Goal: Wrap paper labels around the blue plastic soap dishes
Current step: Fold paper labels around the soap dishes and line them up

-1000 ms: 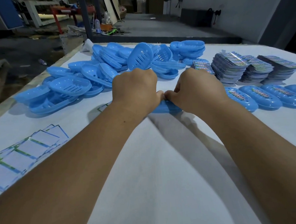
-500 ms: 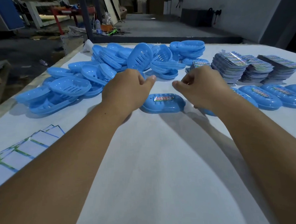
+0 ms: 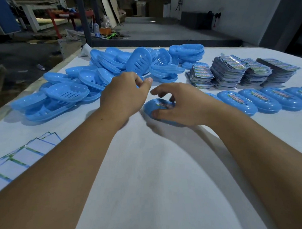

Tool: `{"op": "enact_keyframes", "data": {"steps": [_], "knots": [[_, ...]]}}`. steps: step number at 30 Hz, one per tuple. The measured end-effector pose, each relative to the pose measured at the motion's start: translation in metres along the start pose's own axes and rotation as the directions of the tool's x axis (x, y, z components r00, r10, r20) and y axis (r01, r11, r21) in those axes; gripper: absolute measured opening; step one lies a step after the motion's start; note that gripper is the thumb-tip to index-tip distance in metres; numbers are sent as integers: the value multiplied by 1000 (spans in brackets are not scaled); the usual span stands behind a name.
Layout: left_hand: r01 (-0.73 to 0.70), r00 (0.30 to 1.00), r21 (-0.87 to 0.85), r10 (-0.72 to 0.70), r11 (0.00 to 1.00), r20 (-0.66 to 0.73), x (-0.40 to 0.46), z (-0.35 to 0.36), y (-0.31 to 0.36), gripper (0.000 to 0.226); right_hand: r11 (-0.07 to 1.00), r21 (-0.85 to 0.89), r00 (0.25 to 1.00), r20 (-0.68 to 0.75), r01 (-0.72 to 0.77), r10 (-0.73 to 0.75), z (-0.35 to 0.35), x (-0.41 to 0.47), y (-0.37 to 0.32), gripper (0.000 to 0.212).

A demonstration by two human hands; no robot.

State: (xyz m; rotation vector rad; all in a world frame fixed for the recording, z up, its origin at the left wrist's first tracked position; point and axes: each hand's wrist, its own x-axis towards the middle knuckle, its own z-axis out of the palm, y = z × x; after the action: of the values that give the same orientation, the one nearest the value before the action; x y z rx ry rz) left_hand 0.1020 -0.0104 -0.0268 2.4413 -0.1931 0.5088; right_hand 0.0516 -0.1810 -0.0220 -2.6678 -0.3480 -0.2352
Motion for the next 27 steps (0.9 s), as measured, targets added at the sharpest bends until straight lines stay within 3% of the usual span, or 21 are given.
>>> {"op": "enact_keyframes", "data": {"steps": [5,11,22,27], "knots": [[-12,1000,17,12,1000,16,-1,1,1,39,967,-201,988,-44,-155,149,-2,2,4,63],[-16,999,55,14,998,31,1,1,-1,34,911,-262,948,-106,-318,301,-12,0,6,50],[-27,999,87,24,996,40,2,3,-2,30,901,-256,936,-149,-349,320,-23,-6,6,29],[-27,998,94,23,995,52,1,2,-1,29,887,-293,933,-144,-357,329,-25,-6,12,36]]}}
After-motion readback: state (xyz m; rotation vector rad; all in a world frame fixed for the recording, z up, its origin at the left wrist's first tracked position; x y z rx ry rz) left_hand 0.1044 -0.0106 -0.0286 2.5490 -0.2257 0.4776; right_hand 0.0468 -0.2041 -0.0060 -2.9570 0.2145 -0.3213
